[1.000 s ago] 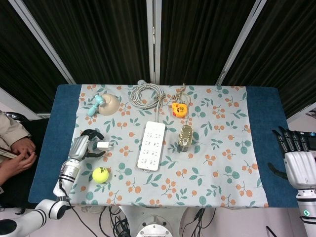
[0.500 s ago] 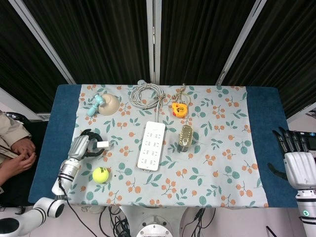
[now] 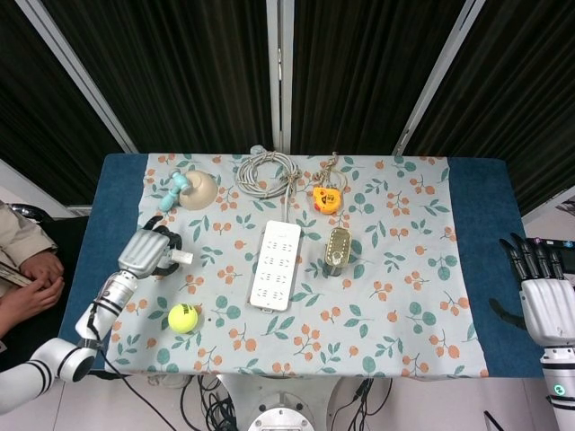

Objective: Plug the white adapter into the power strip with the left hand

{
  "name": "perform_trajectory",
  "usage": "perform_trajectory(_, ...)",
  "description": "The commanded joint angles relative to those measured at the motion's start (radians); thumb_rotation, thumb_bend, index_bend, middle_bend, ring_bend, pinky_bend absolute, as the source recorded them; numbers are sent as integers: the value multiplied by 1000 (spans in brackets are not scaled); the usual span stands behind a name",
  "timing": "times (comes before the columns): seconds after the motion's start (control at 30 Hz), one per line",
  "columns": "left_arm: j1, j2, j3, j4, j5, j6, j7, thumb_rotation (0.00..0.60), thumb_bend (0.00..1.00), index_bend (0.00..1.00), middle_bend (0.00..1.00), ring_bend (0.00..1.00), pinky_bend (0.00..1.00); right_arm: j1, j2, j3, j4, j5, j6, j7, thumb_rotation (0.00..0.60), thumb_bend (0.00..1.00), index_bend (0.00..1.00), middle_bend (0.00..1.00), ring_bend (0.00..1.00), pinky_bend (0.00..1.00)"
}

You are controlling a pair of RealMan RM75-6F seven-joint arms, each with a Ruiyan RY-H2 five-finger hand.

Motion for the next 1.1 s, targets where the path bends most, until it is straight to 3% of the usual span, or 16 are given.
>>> perform_trajectory(0.03,-60,85,-13,-167,-93,-113,295,600,325,558,559,308,103,-2,-1,-1,3,0,2,4,600,99,0,0,0,0)
perform_trajectory(0.2,-78,81,-26,-233,-203,-144,460,600,314,534,547,307,96,-8,0,-2,9,2,8,11,600,99,0,0,0,0)
perform_trajectory(0.4,-92,76,-22,-268,-274,-150,542,600,298,475,519,306,94,-11,-2,-3,14,3,9,19,600,99,0,0,0,0)
perform_trajectory(0.93,-83,84,9,-305,-304,-121,527,600,234,343,402,257,94,-14,-1,-1,14,10,7,25,600,100,0,0,0,0)
perform_trajectory(1.1,-59,105,14,-342,-300,-112,445,600,205,283,345,222,93,-16,1,-1,14,8,9,25,600,100,0,0,0,0)
